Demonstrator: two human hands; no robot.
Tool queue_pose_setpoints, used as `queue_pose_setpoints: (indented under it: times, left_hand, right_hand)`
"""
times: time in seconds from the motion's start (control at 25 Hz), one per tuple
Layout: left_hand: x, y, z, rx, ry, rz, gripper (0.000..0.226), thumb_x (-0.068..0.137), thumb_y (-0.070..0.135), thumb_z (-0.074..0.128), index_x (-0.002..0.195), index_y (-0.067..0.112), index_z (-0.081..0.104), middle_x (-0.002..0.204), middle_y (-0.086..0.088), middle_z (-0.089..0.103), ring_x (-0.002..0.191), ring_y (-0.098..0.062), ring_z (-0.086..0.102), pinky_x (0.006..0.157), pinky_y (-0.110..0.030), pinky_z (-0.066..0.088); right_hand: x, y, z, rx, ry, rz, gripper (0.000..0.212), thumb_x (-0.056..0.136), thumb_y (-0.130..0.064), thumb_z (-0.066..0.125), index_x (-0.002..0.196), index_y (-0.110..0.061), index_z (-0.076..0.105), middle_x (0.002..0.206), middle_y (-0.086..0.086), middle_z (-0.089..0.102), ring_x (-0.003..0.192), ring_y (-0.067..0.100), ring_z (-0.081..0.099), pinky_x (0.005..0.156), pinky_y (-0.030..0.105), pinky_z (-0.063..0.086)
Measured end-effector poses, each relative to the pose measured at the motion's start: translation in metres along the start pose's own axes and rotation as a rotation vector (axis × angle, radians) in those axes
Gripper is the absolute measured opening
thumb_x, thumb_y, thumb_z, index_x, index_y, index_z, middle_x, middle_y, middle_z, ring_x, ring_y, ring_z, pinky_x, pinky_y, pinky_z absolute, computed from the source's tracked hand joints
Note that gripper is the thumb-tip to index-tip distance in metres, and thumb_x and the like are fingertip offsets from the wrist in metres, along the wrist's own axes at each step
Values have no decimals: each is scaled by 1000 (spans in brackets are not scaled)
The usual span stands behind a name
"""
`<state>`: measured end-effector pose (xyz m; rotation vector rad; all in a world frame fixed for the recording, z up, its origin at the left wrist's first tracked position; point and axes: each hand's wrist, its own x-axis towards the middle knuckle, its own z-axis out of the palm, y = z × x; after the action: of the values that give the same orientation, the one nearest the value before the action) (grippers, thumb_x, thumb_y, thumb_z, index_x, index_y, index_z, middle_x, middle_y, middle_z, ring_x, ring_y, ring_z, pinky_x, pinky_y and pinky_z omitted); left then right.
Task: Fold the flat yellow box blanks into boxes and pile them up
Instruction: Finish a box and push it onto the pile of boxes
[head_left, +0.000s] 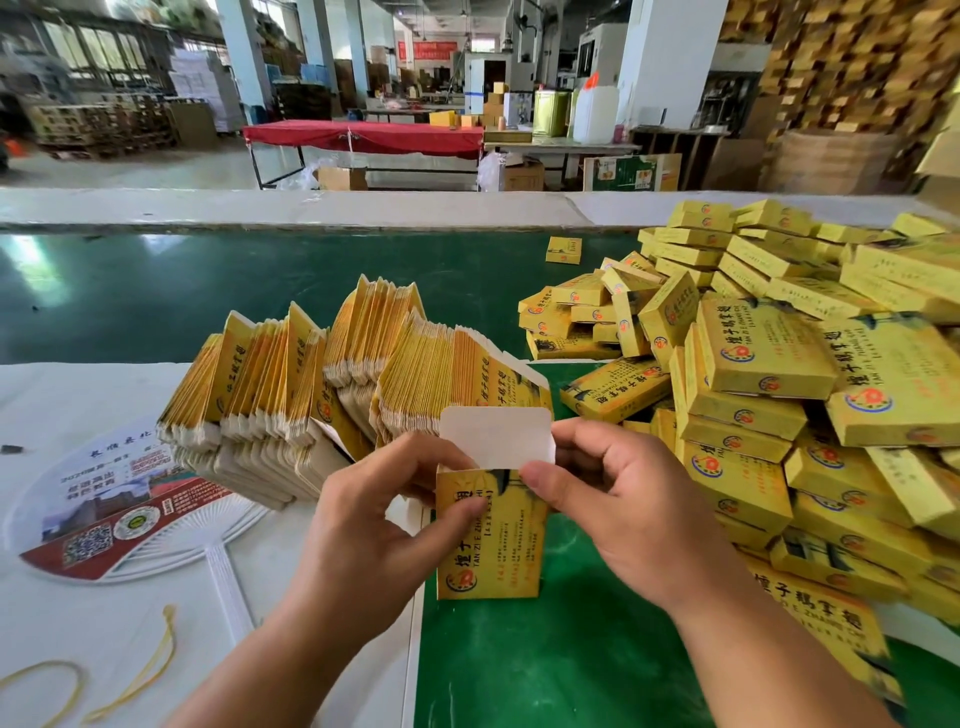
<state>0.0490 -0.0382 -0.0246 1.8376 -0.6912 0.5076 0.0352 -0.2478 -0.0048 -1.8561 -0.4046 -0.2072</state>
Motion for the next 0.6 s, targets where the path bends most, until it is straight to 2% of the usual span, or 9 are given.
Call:
queue_pose_setpoints:
  times: [0.08,0.2,0.4,0.52,0.6]
  left_hand:
    - [1,-2,0,1,-44,0,12,82,32,72,90,25,66,86,10,71,79,-17,69,63,-29,57]
    - [2,-3,-2,-16,-49,-25,11,83,34,72,88,26,66,85,10,72,77,-16,70,63,-23,57]
    - [4,-1,-6,20,-46,-30,16,82,38,71,83,23,66,82,10,73,76,-16,70,61,-24,56]
    - [3,2,-6,69,-35,-14,18,82,39,70,81,22,67,78,11,71,72,-15,68,59,-26,55]
    - [3,2,-5,83,-27,9,17,83,38,69,79,21,68,76,10,70,70,-15,67,57,-27,53]
  right_hand:
    - [-2,-2,3,-34,43,-46,30,85,-46,68,111,-33,63,96,-14,76,88,8,72,74,33,61]
    - [-4,-3,7,-75,134,-136,33,80,-43,72,104,-33,51,96,-13,76,84,5,72,70,22,59]
    - [-4,0,6,-140,127,-217,25,82,-28,75,104,-26,64,90,-13,72,86,2,69,72,12,54]
    - [-3,0,6,-196,55,-225,9,84,-23,70,92,-19,69,85,-11,68,81,7,66,67,10,50]
    - [-1,-1,5,-217,27,-251,7,86,-20,68,83,-14,67,78,-8,64,74,11,62,65,14,47]
